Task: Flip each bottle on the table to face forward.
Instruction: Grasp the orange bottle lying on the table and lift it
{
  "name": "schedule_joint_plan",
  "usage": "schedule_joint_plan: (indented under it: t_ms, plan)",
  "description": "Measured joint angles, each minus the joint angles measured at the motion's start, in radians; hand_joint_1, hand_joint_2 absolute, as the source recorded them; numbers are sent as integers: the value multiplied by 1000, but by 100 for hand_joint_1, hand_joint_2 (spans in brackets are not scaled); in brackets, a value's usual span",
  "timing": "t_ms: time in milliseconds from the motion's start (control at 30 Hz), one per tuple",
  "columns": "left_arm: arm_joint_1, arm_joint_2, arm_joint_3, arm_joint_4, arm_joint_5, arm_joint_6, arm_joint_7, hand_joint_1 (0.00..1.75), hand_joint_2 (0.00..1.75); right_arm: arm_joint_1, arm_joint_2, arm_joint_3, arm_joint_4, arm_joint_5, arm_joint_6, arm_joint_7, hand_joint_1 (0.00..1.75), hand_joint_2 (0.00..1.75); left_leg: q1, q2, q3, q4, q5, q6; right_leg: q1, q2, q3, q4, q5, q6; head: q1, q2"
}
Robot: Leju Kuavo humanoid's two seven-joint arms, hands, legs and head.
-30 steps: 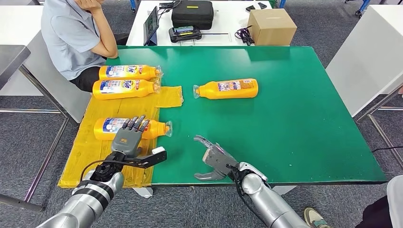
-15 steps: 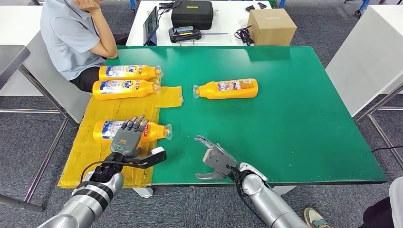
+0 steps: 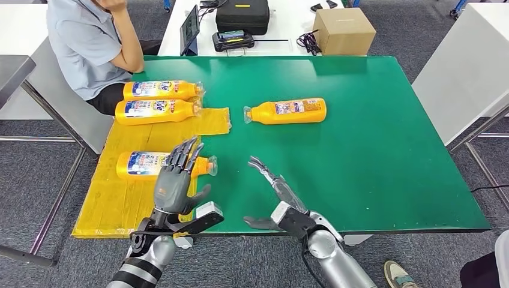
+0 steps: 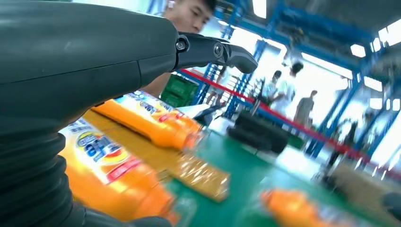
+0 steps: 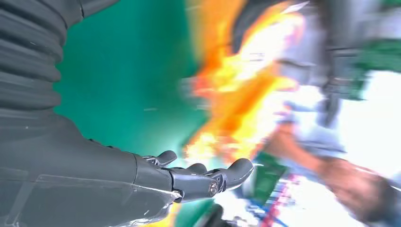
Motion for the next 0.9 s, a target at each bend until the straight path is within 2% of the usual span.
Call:
schedule_joint_plan:
  t_ms: [133, 233, 267, 333, 367, 433, 467, 567, 633, 700, 767, 833, 900]
  plan:
    - [45, -41, 46, -71, 260, 0, -103, 0, 175, 80, 13, -52, -184, -79, 43, -16, 0, 175, 1, 0, 0, 0, 0, 0, 0, 0, 0, 0, 0, 0, 0, 0]
    - [87, -52, 51, -116, 455, 0, -147, 0, 175, 125, 38, -107, -282, -111, 24, 26, 0, 44, 1, 0, 0, -1, 0, 0, 0, 0, 0, 0, 0, 0, 0, 0]
    - [104, -57, 52, -134, 507, 0, -166, 0, 175, 136, 47, -126, -300, -104, -6, 55, 0, 44, 1, 0, 0, -1, 0, 0, 0, 0, 0, 0, 0, 0, 0, 0]
    - [139, -70, 56, -169, 578, 0, -212, 0, 175, 151, 61, -158, -313, -64, -88, 106, 0, 131, 1, 0, 0, -1, 0, 0, 0, 0, 0, 0, 0, 0, 0, 0]
    - [157, -79, 59, -189, 601, 0, -237, 0, 175, 156, 64, -171, -314, -42, -131, 126, 0, 131, 1, 0, 0, -1, 0, 0, 0, 0, 0, 0, 0, 0, 0, 0]
    - [189, -99, 65, -231, 634, 0, -266, 0, 175, 162, 69, -192, -311, 1, -208, 164, 0, 44, 0, 0, 0, -1, 0, 0, 0, 0, 0, 0, 0, 0, 0, 0]
    - [201, -107, 68, -248, 648, 0, -268, 0, 175, 163, 71, -200, -309, 22, -239, 181, 0, 44, 0, 0, 0, -1, 0, 0, 0, 0, 0, 0, 0, 0, 0, 0]
    - [216, -115, 70, -269, 669, 0, -269, 0, 175, 163, 73, -210, -304, 56, -285, 207, 0, 175, 0, 0, 0, -1, 0, 0, 0, 0, 0, 0, 0, 0, 0, 0]
    - [217, -116, 70, -272, 671, 0, -269, 0, 175, 163, 73, -211, -303, 60, -291, 209, 0, 175, 0, 0, 0, -1, 0, 0, 0, 0, 0, 0, 0, 0, 0, 0]
    - [242, -122, 56, -304, 731, -1, -267, 0, 175, 162, 68, -224, -295, 139, -368, 231, 0, 175, 0, 0, 0, 0, 0, 0, 0, 0, 0, 0, 0, 0, 0, 0]
    - [281, -116, 7, -350, 834, -15, -256, 0, 175, 157, 33, -237, -287, 303, -466, 260, 0, 175, 0, 0, 0, 0, 0, 0, 0, 0, 0, 0, 0, 0, 0, 0]
    - [303, -98, -44, -377, 911, -51, -233, 0, 175, 149, -16, -239, -287, 433, -495, 274, 0, 175, 0, 0, 0, 0, 0, 0, 0, 0, 0, 0, 0, 0, 0, 0]
    - [316, -85, -67, -394, 965, -93, -207, 0, 175, 143, -50, -239, -286, 509, -505, 294, 0, 175, 0, 0, 0, 0, 0, 0, 0, 0, 0, 0, 0, 0, 0, 0]
